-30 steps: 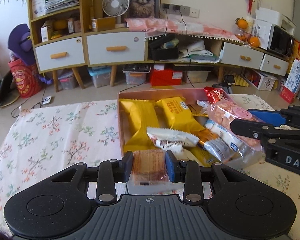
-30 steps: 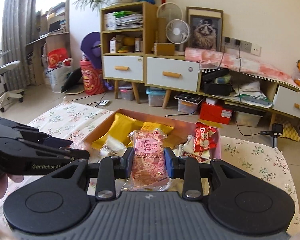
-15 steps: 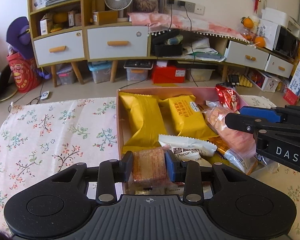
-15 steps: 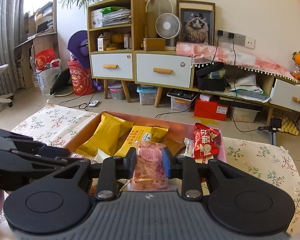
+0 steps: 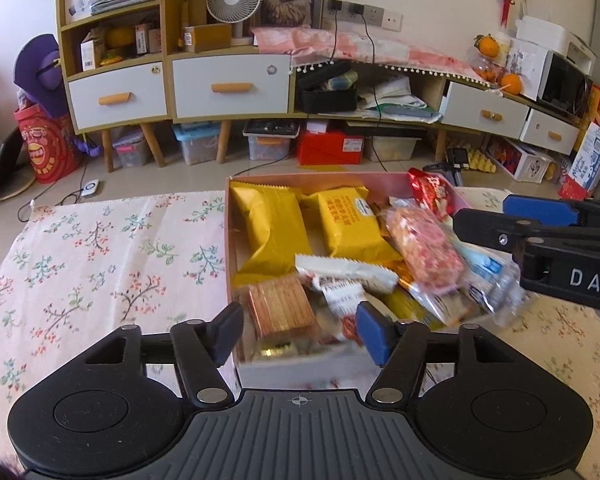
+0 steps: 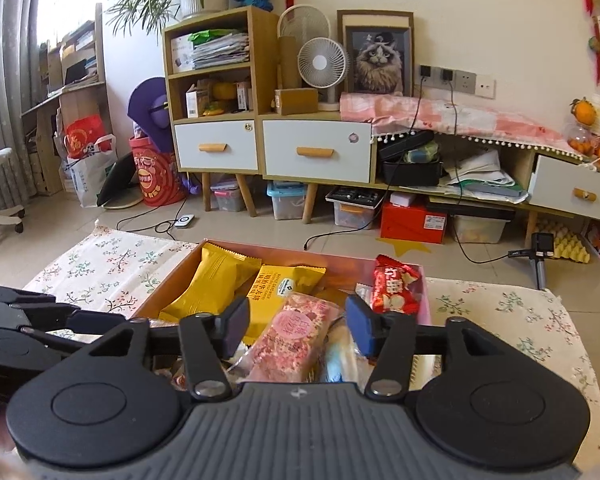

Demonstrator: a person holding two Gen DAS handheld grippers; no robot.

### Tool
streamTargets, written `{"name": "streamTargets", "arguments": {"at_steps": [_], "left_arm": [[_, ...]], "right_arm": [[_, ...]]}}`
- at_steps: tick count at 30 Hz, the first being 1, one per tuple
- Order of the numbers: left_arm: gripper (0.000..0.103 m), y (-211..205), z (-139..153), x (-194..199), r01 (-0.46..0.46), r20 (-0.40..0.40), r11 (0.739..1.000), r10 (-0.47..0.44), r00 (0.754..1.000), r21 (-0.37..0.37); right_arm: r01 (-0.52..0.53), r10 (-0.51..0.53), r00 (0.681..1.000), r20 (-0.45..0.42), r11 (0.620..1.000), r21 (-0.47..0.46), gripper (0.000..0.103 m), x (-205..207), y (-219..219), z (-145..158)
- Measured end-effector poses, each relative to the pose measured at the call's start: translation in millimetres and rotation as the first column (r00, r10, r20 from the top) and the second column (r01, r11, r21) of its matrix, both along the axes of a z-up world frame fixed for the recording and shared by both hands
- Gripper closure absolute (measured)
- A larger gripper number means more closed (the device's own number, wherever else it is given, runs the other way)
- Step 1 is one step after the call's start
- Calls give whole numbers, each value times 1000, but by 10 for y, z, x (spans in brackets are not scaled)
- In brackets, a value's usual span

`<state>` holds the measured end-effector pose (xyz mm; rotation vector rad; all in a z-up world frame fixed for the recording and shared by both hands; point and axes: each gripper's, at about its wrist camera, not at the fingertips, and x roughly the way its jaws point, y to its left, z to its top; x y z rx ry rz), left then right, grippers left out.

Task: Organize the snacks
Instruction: 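Withdraw both open tools from the box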

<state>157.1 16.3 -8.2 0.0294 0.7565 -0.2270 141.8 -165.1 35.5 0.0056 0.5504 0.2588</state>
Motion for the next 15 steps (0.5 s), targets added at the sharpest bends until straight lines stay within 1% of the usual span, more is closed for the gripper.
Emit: {"name": "streamTargets", "arguments": {"at_steps": [1,5,7,11,15], "left_arm": [[34,-9,8,-36,1,-4,1000,-1,1000,2],[30,-57,32,-192,7,-16,1000,-7,1000,22],[25,-65,45,-265,4,-25,1000,-3,1000,22],[20,-70,71,-417,-7,-43,1000,8,999,14],[12,-80,124,-563,-27,-49,999,28,998,20]], "right_arm": [[4,-4,1000,-2,1000,3,48,-37,-21,9],[19,-19,1000,-18,1000,-8,40,-121,-56,14],[24,-24,999,-28,1000,-16,37,-181,-69,11],[39,-41,997,-65,999,-33,31,-289,-85,3],[56,-62,994,-95,997,-60,26,-389,-66,15]]}}
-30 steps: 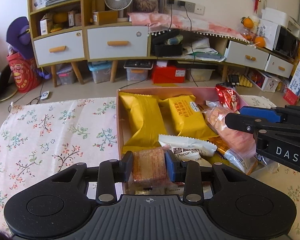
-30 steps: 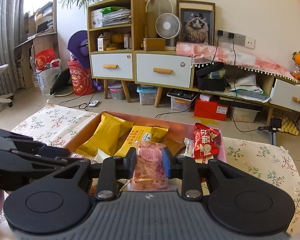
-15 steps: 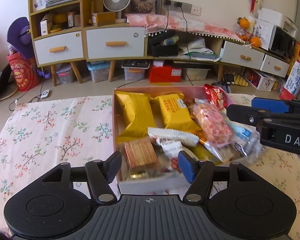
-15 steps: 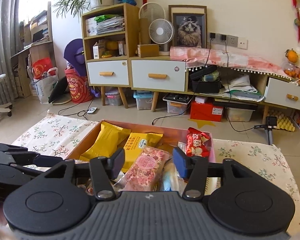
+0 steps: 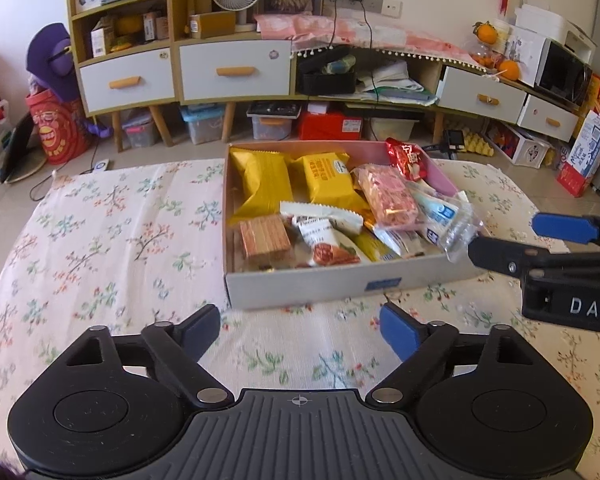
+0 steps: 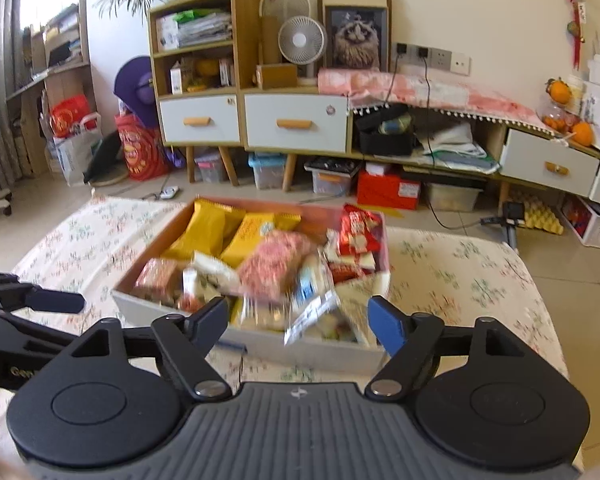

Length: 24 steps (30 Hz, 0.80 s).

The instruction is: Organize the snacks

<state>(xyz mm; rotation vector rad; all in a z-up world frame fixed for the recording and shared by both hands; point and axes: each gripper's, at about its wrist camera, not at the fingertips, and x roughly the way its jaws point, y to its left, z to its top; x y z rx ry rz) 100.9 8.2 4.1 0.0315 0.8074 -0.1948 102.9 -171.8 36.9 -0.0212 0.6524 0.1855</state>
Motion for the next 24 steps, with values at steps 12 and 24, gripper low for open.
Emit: {"name": "streamTargets", "arguments": {"at_steps": [12,24], "left_arm": [[7,69,25,-384,-90,-52,996,90,995,9],[3,-13,68,-554,-124,-43,990,127,991,59]], "right_arm": [[78,-78,993,-84,997,3,5,-283,-17,25],[115,-119,980,-157,993,-32,0,-448,9,-88]]}}
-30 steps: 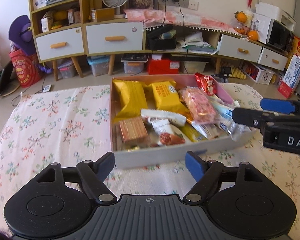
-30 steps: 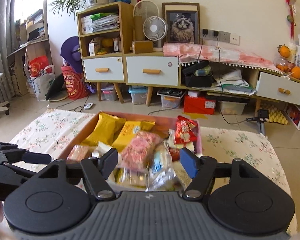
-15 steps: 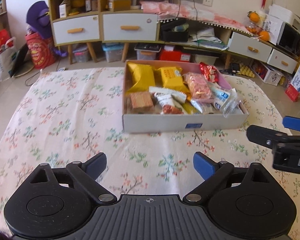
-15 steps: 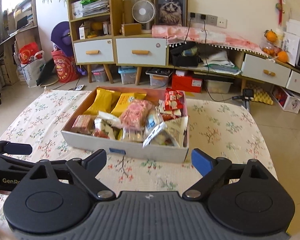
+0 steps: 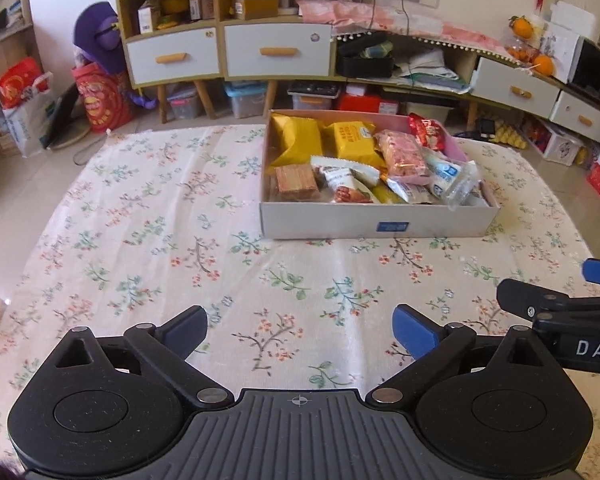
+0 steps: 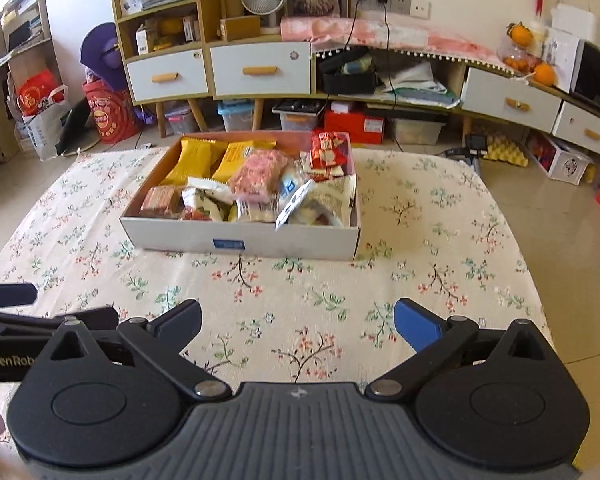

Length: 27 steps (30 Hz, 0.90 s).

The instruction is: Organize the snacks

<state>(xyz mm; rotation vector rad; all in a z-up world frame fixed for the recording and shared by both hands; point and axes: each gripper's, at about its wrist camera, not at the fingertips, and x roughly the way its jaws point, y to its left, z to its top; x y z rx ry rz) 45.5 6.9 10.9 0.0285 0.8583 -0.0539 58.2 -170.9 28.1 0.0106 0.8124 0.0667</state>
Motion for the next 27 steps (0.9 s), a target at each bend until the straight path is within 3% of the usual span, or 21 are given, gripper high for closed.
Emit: {"name": "streamTargets", "arguments": {"at_steps": [5,27], "left_arm": [[2,11,47,55,-13,9,1000,14,1000,-18],[2,-45,25,61,-23,11,999,22,1000,35]], "right_arm": [[17,-17,1000,-3,999,-34,0,49,14,-46],[27,-28,1000,-9,998,-54,0,77,28,-62]]}}
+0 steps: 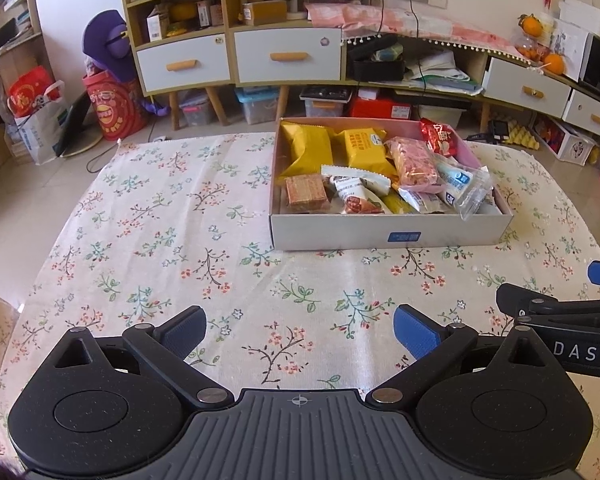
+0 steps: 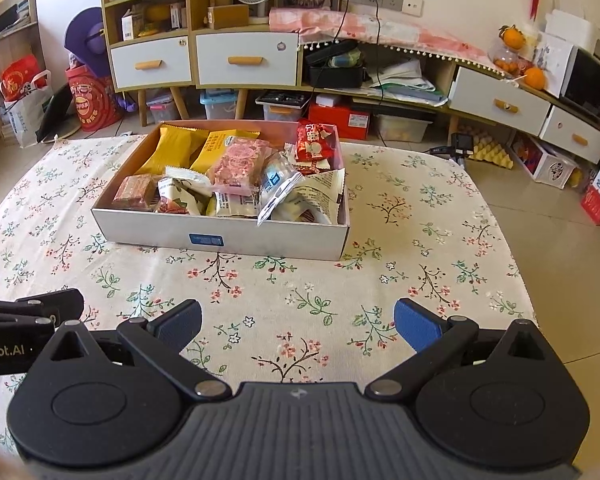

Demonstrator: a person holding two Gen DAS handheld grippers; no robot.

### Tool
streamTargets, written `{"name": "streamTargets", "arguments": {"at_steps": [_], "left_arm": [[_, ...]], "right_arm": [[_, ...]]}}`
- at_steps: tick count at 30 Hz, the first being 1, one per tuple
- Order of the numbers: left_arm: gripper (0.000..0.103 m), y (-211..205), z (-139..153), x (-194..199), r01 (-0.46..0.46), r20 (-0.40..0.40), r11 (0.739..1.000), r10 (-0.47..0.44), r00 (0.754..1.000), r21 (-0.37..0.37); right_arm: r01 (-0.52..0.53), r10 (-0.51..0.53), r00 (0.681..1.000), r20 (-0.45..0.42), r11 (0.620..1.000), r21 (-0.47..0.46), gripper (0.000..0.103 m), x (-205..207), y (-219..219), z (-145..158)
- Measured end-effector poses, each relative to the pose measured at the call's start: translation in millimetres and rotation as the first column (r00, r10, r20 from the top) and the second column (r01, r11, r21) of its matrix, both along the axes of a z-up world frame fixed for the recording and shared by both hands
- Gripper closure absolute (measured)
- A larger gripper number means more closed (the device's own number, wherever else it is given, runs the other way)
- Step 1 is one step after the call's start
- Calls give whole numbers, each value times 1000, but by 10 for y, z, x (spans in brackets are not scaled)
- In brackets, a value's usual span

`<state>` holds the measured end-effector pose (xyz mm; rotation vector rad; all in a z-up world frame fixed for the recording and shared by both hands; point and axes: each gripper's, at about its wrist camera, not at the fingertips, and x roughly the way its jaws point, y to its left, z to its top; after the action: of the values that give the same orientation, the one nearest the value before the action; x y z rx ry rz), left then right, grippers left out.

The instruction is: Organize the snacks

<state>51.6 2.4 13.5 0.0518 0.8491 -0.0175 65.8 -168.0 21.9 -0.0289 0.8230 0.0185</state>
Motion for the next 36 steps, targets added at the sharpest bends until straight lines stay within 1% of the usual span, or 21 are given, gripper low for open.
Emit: {"name": "streamTargets", "arguments": {"at_steps": [36], "left_arm": [[2,0,-21,14,7,-19,1000,-7,1000,-13]], "right_arm": [[4,-4,1000,-3,1000,-3,0,21,-2,-13]]}}
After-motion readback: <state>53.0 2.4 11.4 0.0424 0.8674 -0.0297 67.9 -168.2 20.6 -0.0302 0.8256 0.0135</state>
